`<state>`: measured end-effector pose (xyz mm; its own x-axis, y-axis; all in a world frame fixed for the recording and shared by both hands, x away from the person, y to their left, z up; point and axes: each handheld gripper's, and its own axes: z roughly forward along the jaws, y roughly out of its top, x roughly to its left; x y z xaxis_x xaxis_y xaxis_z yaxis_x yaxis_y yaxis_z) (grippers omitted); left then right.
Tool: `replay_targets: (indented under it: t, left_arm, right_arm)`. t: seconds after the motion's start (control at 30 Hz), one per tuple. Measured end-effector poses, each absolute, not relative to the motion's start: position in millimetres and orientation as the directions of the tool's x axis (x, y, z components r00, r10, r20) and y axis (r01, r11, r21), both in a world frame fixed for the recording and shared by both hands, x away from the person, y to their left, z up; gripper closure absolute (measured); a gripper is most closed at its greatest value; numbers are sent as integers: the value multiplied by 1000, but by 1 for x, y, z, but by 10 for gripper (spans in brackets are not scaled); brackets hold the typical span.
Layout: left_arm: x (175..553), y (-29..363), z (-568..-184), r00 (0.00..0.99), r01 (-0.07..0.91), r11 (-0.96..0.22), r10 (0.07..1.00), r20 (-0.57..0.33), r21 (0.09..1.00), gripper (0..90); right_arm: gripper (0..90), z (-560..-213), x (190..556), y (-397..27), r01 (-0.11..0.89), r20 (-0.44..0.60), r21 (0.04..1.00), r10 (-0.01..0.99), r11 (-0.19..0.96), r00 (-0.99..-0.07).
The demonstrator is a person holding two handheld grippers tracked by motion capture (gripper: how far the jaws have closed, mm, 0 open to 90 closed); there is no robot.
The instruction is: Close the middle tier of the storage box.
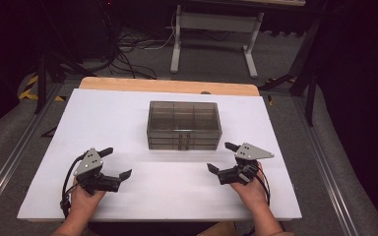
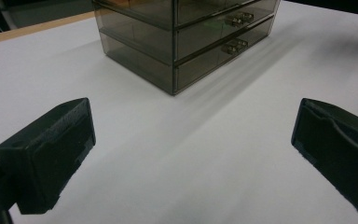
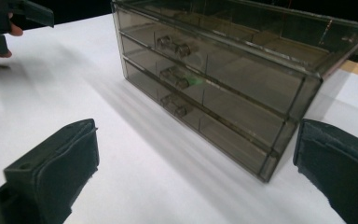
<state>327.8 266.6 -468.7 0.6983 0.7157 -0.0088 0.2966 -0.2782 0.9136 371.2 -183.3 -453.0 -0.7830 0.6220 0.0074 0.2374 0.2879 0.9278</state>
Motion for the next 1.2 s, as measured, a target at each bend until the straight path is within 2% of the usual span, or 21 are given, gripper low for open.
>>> replay_targets:
  t: [0.5, 0.73, 1.2]
  left_arm:
    - [328, 266, -469, 697, 299, -278, 717, -10, 913, 5]
    - [327, 266, -469, 700, 293, -283, 714, -4, 913, 5]
    - [327, 265, -469, 708, 292, -272, 706, -16, 917, 5]
  right_arm:
    - [7, -475, 363, -207, 257, 14, 918, 622, 302, -783]
    - [5, -481, 356, -220, 259, 39, 931, 635, 257, -771]
    - [5, -484, 357, -219, 260, 38, 932, 645, 251, -763]
